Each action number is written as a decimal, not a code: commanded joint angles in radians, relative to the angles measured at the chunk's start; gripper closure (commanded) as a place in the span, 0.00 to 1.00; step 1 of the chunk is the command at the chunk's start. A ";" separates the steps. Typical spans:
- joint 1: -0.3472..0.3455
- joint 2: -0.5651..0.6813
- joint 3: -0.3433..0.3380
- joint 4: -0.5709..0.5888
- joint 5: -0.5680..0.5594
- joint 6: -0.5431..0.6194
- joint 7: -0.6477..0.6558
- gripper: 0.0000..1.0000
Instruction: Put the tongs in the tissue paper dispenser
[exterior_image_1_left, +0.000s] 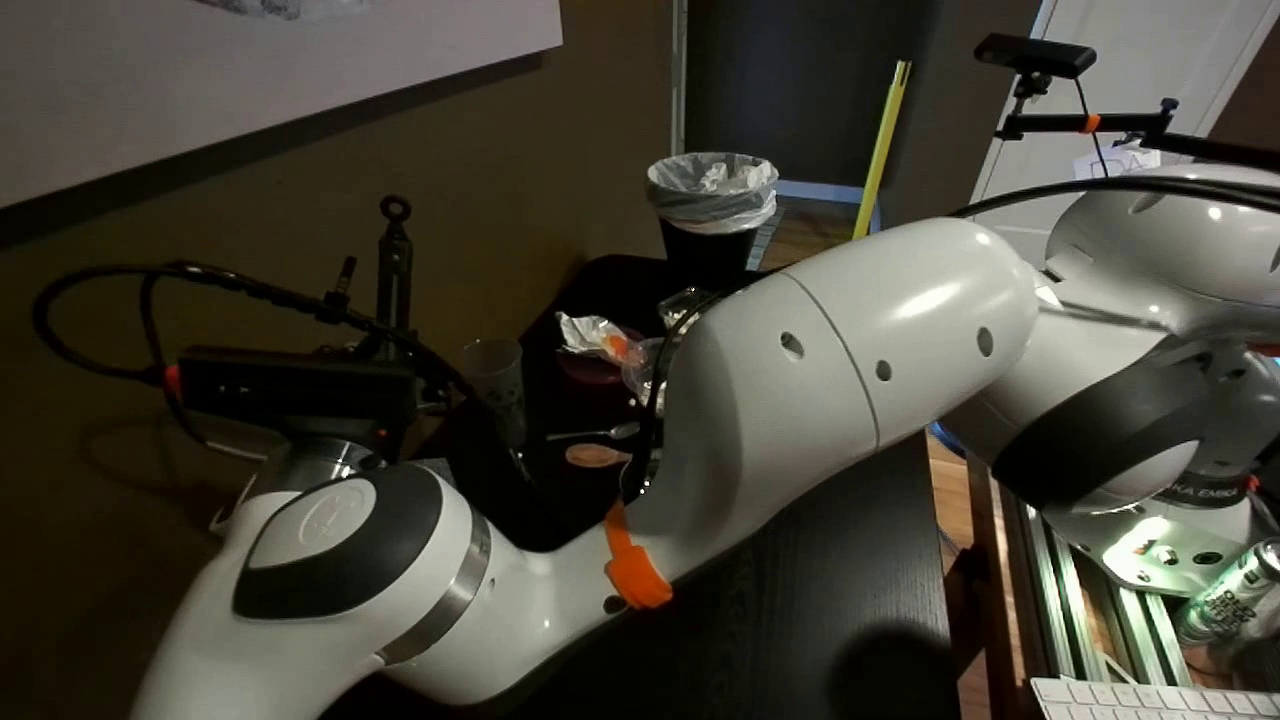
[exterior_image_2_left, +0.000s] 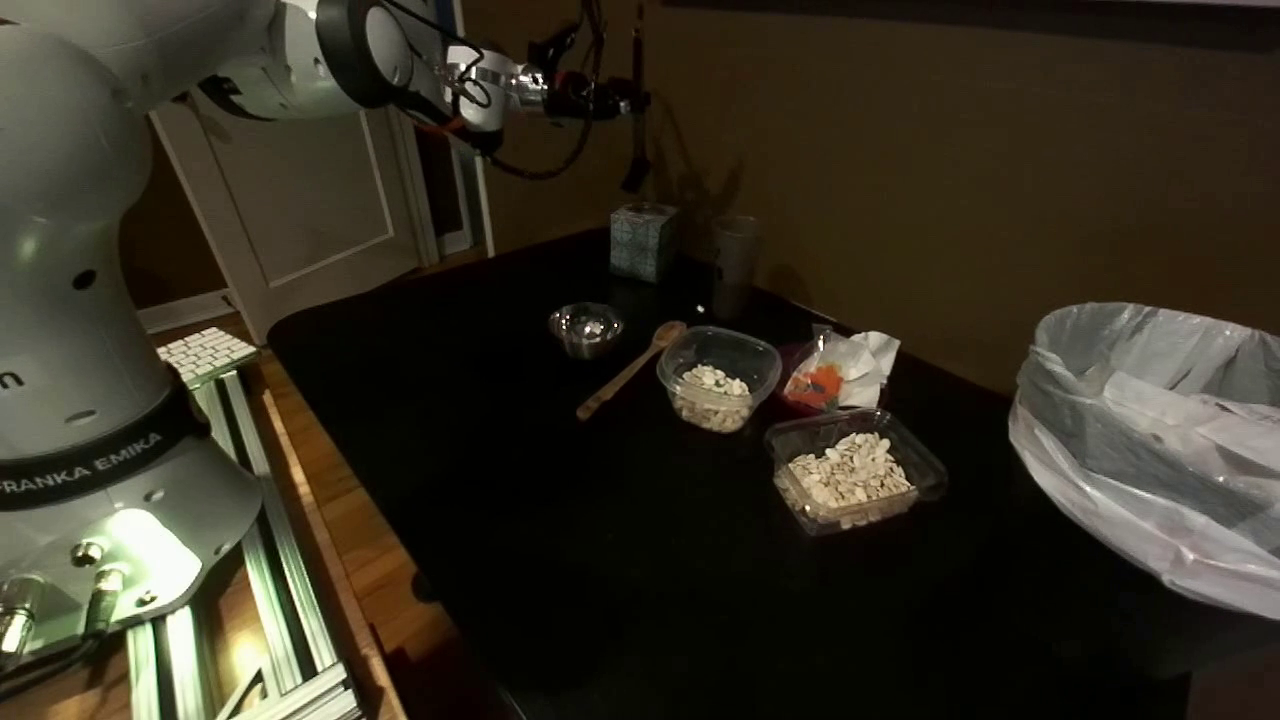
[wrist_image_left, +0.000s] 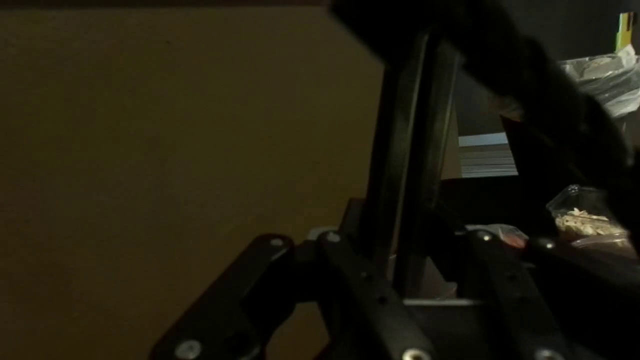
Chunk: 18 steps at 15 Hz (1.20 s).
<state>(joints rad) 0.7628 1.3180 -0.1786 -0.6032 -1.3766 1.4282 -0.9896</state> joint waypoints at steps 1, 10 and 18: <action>-0.043 0.097 0.003 0.080 0.007 0.045 0.096 0.91; -0.058 0.126 0.014 0.039 -0.007 0.134 0.220 0.91; -0.046 0.130 0.018 0.025 -0.016 0.135 0.184 0.91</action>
<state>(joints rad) 0.7088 1.4271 -0.1501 -0.5992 -1.3732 1.5507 -0.7811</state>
